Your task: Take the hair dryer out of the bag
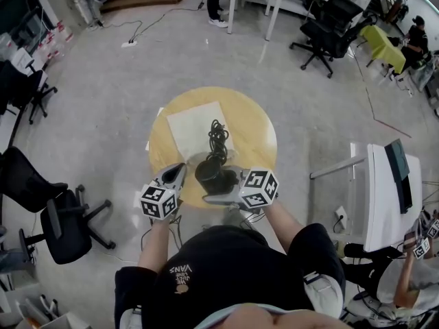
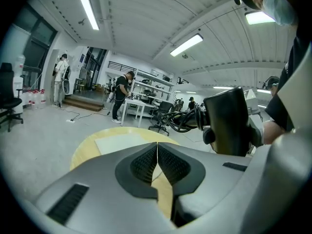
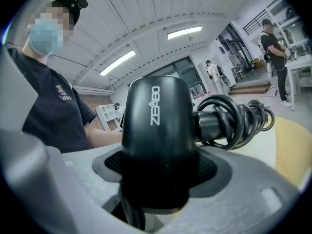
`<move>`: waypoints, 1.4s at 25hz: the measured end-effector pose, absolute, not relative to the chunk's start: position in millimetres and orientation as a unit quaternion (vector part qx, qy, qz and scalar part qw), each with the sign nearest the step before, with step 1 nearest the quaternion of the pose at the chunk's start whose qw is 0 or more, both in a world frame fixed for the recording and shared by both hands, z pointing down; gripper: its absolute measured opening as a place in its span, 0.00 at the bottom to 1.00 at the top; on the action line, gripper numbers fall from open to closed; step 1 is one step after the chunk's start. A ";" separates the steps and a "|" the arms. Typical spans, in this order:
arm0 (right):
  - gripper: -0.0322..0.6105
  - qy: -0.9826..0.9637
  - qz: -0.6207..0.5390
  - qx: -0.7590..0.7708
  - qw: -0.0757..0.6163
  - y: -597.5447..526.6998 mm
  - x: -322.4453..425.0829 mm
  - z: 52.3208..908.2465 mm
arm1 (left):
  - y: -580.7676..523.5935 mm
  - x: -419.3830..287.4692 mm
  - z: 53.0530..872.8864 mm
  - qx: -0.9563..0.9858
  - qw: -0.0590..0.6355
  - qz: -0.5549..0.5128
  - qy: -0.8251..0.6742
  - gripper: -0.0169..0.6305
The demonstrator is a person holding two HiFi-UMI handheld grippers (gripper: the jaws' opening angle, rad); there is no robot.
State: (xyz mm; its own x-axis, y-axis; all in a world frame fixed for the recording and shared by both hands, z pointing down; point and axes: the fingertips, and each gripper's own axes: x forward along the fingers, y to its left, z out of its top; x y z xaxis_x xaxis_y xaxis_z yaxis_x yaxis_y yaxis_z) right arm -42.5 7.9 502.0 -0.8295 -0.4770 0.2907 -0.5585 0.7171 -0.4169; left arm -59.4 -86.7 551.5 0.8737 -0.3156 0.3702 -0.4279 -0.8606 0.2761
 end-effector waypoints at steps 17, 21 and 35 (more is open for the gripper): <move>0.60 -0.924 0.257 0.281 0.021 11.5 -53.8 483.9 | -66.7 -83.5 511.2 0.961 0.154 0.123 -0.196 0.05; 0.60 -0.924 0.257 0.283 0.012 12.6 -57.4 481.2 | -60.9 -88.8 504.9 0.962 0.154 0.115 -0.193 0.04; 0.60 -0.923 0.257 0.287 -0.005 25.7 -62.4 475.0 | -32.4 -105.1 494.2 0.962 0.151 0.107 -0.201 0.04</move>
State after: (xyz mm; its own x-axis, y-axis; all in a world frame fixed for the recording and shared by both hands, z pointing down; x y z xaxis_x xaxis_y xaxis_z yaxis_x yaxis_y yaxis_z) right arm -62.4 25.7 475.0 -0.8355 -0.5317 0.1384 -0.5266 0.7031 -0.4778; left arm -105.1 -32.4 494.2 0.8963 -0.3544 0.2664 -0.4189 -0.8739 0.2468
